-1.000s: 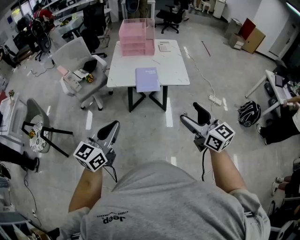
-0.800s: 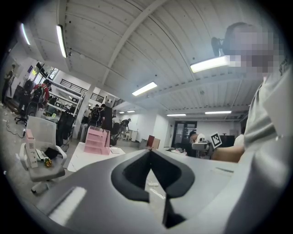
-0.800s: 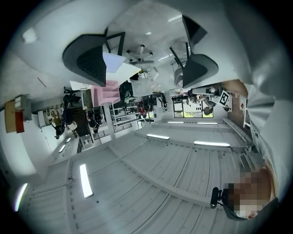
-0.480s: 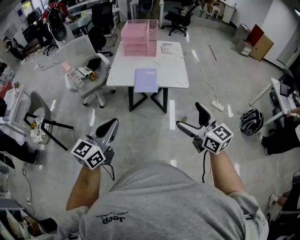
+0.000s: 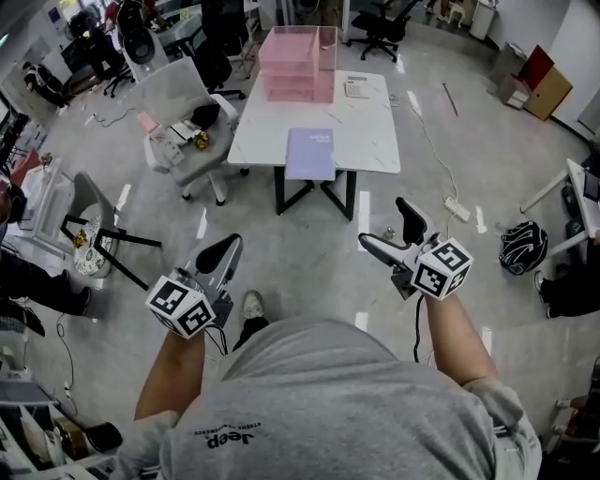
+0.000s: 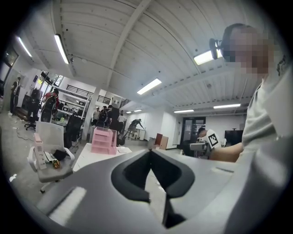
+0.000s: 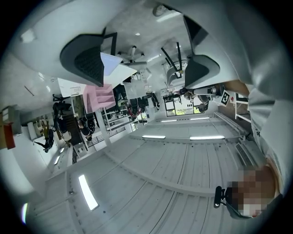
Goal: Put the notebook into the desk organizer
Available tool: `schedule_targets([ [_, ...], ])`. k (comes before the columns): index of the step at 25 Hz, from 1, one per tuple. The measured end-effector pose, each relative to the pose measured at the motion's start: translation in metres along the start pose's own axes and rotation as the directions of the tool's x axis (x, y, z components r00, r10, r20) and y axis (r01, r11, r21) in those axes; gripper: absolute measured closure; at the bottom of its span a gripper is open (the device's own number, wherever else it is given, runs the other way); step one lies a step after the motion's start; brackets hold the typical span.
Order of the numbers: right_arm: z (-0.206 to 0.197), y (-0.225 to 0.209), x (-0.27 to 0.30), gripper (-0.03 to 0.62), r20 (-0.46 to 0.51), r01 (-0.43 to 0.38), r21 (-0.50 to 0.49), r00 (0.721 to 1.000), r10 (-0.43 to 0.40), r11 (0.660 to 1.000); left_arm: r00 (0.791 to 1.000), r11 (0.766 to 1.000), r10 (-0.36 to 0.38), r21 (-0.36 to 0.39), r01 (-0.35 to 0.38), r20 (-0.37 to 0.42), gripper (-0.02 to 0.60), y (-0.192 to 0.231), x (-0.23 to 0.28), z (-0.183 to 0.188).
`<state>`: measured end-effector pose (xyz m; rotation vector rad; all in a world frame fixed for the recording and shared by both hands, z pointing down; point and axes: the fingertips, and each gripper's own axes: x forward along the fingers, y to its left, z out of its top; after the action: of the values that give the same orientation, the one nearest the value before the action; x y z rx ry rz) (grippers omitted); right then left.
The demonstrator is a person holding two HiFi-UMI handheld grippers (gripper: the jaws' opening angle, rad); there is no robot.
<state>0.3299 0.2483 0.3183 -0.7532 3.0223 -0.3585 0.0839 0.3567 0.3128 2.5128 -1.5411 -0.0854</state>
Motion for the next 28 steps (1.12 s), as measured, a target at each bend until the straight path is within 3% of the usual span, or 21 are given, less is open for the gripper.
schedule_targets([
  [7,-0.009,-0.030,0.112,0.068,-0.011,0.109,-0.027,0.994,-0.110,0.994,0.992,0.992,-0.122,-0.023,0.122,0.025,0.523,0.134,0.045,0.000],
  [12,-0.001,-0.043,0.212,0.068,0.016,0.245,0.035,0.969,-0.245,0.969,0.970,0.970,-0.244,0.006,0.244,-0.011,0.523,0.249,0.075,0.024],
  [16,0.018,-0.046,0.280,0.068,0.028,0.312,0.025,0.950,-0.312,0.950,0.948,0.948,-0.315,0.025,0.316,-0.051,0.523,0.320,0.093,0.049],
  [21,0.019,-0.057,0.324,0.068,0.016,0.357,0.033,0.934,-0.358,0.933,0.926,0.928,-0.372,-0.003,0.373,-0.060,0.522,0.369,0.125,0.055],
  [28,0.007,-0.094,0.343,0.069,-0.024,0.404,0.079,0.915,-0.403,0.911,0.906,0.910,-0.414,-0.030,0.413,-0.086,0.523,0.394,0.169,0.051],
])
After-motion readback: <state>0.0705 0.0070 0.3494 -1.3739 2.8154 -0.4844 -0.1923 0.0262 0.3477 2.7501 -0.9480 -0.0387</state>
